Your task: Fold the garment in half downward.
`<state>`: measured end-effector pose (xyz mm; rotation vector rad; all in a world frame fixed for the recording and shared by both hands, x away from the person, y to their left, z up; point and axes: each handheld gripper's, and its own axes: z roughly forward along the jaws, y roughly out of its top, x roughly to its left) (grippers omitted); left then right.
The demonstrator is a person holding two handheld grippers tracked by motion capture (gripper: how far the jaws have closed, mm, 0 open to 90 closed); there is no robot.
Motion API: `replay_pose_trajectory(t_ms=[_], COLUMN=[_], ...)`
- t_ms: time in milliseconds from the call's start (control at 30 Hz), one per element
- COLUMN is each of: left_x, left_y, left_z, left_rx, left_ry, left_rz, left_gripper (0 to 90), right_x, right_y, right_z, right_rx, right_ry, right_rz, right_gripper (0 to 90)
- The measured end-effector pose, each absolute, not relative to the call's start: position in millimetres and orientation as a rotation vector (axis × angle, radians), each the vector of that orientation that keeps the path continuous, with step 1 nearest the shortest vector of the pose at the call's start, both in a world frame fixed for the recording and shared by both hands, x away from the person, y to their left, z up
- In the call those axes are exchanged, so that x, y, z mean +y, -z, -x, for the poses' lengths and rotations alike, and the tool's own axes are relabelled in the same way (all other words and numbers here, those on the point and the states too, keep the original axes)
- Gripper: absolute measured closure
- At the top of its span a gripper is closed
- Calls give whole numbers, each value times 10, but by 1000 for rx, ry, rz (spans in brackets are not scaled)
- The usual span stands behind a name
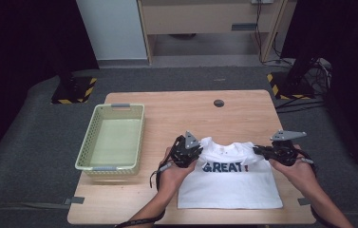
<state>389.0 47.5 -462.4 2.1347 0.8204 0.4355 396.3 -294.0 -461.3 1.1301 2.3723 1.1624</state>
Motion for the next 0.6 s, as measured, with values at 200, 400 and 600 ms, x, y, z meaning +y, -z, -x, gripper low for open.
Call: replay_pose_trajectory(t_ms=[200, 400, 600], left_x=[513, 528, 501], left_y=[4732, 4912, 5090], left_z=[-3832, -3746, -3700], left_rx=[833, 847, 854], left_ry=[-413, -367, -337], left_rz=[-2161, -2194, -2250], left_gripper=[828, 823, 820], right_x=[-2931, -2919, -2944], right_y=[4723, 4857, 5080], right_z=[-3927, -3877, -3838], right_rx=[2407, 2452, 2486], right_ry=[-1145, -1118, -1074], right_rz=[-1136, -1156, -1205], right_gripper=[850, 845, 837])
